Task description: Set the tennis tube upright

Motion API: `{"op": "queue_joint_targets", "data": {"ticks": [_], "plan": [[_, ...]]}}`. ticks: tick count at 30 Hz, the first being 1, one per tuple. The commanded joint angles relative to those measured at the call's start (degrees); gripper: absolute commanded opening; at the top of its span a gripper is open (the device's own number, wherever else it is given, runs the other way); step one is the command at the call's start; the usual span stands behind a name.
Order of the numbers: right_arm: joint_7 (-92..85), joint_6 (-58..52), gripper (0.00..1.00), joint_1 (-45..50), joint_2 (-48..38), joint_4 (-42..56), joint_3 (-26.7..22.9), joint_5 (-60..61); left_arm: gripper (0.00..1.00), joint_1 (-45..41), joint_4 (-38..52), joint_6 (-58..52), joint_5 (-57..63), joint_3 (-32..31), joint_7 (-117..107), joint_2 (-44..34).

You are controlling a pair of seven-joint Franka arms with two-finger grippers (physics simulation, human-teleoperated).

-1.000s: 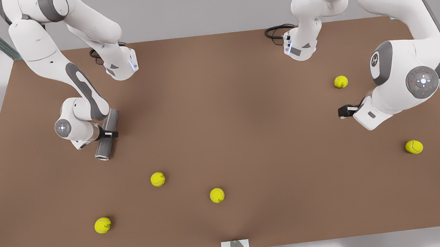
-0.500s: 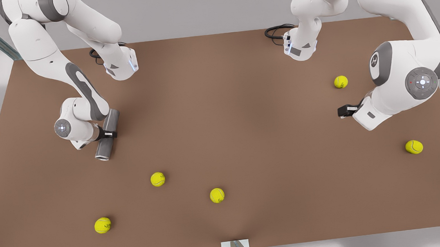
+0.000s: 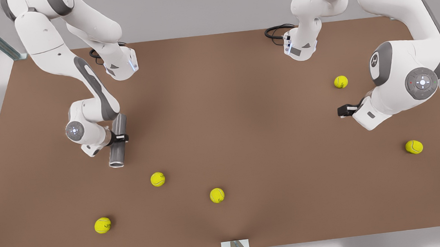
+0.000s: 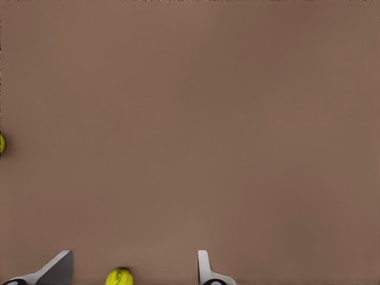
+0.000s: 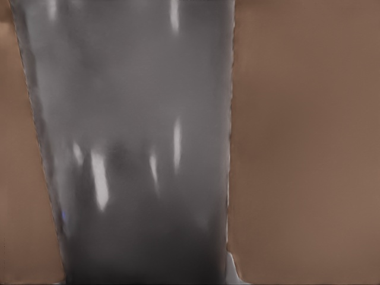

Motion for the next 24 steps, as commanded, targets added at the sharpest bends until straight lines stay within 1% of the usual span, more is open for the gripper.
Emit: {"op": "queue_joint_targets", "data": {"ticks": [1,4,6,12,14,19,21,24], "plan": [[0.12,-0.03,0.72,0.44,0.01,0.15,-0.05,-0.11,1.0,-0.06,0.09,-0.04,-0.06,-0.04,0.0,0.0],[0.21,0.49,0.72,3.69,0.19,2.96,-0.05,-0.2,1.0,-0.06,0.0,0.05,0.03,-0.04,0.0,0.0],[0.12,0.14,0.72,5.54,0.37,5.08,0.04,-2.58,1.0,0.03,0.0,0.05,0.03,-0.04,0.0,0.0],[0.56,-0.56,0.72,11.86,1.33,10.17,-0.05,-2.84,1.0,0.02,0.0,0.05,0.03,-0.04,0.0,0.0],[0.47,-0.82,0.72,17.04,1.68,12.54,-0.05,-4.16,1.0,0.03,0.0,0.05,-0.06,-0.04,0.0,0.0],[0.3,-1.09,0.72,28.04,3.35,16.41,-0.05,-11.8,1.0,0.03,0.0,0.05,-0.06,-0.03,0.0,0.0],[0.12,-1.26,0.72,31.29,4.76,19.22,-0.05,-18.39,1.0,0.03,0.0,0.05,0.03,-0.04,0.0,0.26],[-2.25,-1.09,0.72,35.95,6.43,20.98,-0.05,-21.03,1.0,0.03,0.0,0.05,0.03,-0.04,0.0,0.26]]}}
